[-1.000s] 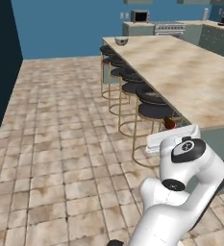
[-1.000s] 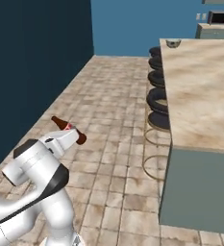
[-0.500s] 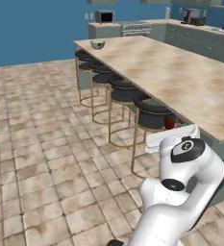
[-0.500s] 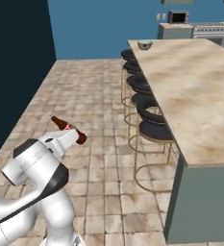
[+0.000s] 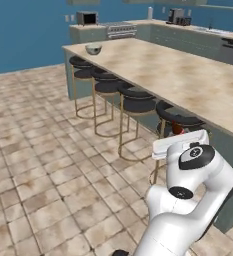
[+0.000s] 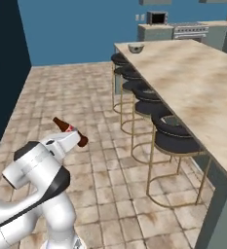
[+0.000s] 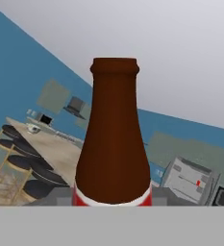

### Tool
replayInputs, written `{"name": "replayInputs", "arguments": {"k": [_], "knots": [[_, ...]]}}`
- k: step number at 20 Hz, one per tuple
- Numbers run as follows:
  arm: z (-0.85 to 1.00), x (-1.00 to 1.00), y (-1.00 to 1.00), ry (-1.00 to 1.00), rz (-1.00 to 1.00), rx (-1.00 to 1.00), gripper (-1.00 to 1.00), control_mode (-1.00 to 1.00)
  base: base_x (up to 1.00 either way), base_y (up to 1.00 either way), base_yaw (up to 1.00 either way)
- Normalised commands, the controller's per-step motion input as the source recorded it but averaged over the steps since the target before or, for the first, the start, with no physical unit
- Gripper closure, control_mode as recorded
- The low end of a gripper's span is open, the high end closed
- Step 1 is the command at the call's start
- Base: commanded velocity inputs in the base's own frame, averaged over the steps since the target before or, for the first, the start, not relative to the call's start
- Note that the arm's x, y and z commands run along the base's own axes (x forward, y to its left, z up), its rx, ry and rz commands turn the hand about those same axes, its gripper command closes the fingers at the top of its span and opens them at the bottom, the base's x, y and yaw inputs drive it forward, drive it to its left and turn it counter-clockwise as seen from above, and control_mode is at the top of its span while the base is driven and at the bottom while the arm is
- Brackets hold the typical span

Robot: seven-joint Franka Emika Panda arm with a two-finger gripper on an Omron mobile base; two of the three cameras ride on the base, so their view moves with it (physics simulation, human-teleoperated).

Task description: Open the fridge, grab two sodas, and place both sodas inside the bowl with ice on the dining counter.

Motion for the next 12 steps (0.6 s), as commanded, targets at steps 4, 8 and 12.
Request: {"name": "replayInputs", "arguments": {"k": [4, 8, 12], "knots": [[0.00, 0.00, 0.00, 0.00, 0.00, 0.00, 1.00, 1.00, 0.56, 1.00, -0.28], [0.00, 0.00, 0.00, 0.00, 0.00, 0.00, 1.00, 1.00, 0.64, 0.99, -0.29], [0.00, 0.00, 0.00, 0.00, 0.00, 0.00, 1.00, 1.00, 0.64, 1.00, -0.30]]}}
